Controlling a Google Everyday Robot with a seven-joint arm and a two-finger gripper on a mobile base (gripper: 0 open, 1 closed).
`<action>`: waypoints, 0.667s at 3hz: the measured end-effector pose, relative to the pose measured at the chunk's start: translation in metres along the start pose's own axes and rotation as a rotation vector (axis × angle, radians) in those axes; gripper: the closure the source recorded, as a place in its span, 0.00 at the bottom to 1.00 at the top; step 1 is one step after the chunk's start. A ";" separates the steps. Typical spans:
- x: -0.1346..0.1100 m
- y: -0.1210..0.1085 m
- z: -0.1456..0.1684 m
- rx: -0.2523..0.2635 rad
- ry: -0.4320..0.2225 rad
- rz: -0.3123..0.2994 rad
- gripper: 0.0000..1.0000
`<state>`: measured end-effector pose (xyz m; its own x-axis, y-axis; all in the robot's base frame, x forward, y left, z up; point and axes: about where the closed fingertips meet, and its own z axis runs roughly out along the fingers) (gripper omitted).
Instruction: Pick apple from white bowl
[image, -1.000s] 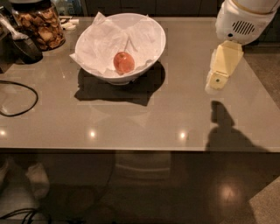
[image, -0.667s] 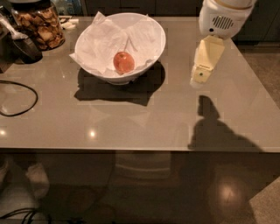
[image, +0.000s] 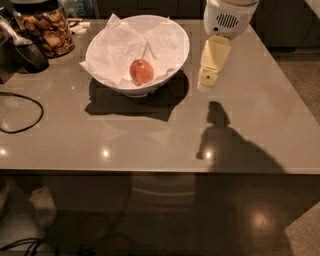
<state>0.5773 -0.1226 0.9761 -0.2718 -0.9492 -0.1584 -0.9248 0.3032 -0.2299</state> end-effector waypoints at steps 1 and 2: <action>-0.007 -0.005 0.003 0.003 -0.041 0.011 0.00; -0.028 -0.014 0.005 -0.017 -0.095 0.008 0.00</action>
Offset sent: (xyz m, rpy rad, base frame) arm 0.0330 0.0407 0.0129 0.1504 0.0202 0.0374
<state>0.5994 -0.0995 0.9788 -0.2536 -0.9344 -0.2503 -0.9273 0.3085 -0.2120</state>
